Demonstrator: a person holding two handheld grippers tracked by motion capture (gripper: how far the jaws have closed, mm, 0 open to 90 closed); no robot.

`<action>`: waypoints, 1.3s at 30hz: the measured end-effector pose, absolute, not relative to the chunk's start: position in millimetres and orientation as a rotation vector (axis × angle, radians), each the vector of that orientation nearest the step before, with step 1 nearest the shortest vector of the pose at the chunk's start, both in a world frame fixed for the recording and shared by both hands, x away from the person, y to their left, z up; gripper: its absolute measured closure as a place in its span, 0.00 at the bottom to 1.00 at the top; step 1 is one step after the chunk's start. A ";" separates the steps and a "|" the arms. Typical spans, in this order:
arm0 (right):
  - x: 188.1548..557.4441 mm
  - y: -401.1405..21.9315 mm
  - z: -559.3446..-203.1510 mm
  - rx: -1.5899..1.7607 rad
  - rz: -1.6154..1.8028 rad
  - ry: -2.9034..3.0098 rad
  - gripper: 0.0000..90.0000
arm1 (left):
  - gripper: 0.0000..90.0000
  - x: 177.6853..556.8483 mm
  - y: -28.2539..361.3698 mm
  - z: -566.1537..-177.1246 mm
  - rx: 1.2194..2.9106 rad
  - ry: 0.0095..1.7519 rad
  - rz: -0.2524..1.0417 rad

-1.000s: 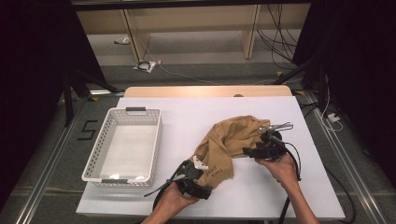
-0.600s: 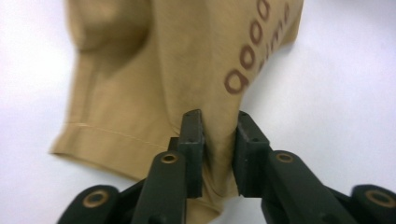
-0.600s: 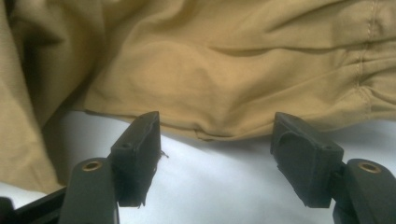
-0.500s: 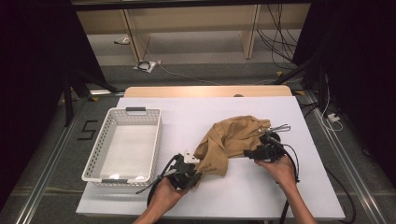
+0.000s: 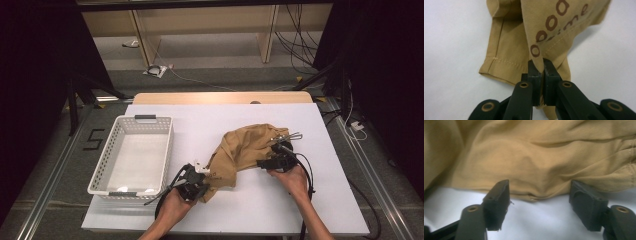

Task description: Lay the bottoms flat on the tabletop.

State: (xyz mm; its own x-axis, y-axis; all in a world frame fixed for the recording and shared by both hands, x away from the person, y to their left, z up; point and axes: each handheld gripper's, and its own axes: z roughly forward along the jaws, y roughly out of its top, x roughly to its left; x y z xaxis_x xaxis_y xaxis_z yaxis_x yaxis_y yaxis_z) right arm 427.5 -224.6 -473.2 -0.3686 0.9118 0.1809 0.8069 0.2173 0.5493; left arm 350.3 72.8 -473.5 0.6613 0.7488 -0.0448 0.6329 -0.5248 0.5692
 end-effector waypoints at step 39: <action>421.5 -273.1 -452.8 1.634 0.759 2.120 1.00 | 0.98 340.6 69.5 -457.1 2.211 1.013 0.071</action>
State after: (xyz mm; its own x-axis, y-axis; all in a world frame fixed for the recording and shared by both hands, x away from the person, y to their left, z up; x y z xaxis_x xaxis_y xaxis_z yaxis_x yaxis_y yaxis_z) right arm 421.5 -273.1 -452.8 -0.2684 0.9624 0.0419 0.7703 0.1884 0.6092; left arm 340.6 69.5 -457.1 0.6936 0.6844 -0.2248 0.6466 -0.4541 0.6129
